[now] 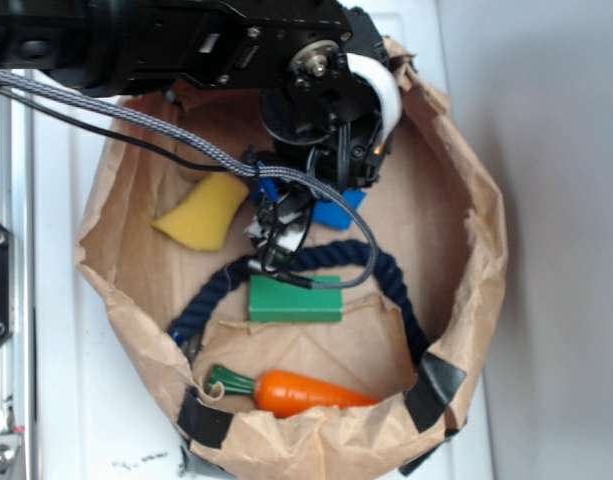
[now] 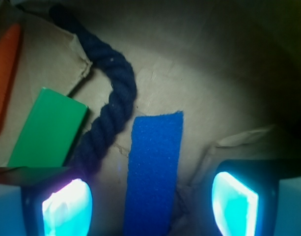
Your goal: Grab the blue sponge.
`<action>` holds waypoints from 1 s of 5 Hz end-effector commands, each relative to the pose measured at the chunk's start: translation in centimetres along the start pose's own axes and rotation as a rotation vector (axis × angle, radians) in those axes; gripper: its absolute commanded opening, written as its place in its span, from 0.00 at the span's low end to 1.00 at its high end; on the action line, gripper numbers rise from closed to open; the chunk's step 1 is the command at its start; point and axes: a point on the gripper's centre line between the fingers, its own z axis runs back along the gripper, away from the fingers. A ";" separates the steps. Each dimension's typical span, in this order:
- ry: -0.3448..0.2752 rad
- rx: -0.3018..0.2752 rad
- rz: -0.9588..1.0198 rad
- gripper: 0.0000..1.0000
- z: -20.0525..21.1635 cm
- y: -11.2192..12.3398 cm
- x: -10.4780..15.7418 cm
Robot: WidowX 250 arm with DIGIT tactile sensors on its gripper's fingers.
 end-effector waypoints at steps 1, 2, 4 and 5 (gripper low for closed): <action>-0.082 0.066 -0.061 1.00 -2.7 -1.9 1.3; -0.083 0.117 -0.066 0.30 -4.0 -2.5 1.1; -0.096 0.118 -0.064 0.00 -4.1 -2.6 1.3; -0.108 0.122 -0.057 0.00 -4.0 -2.6 1.2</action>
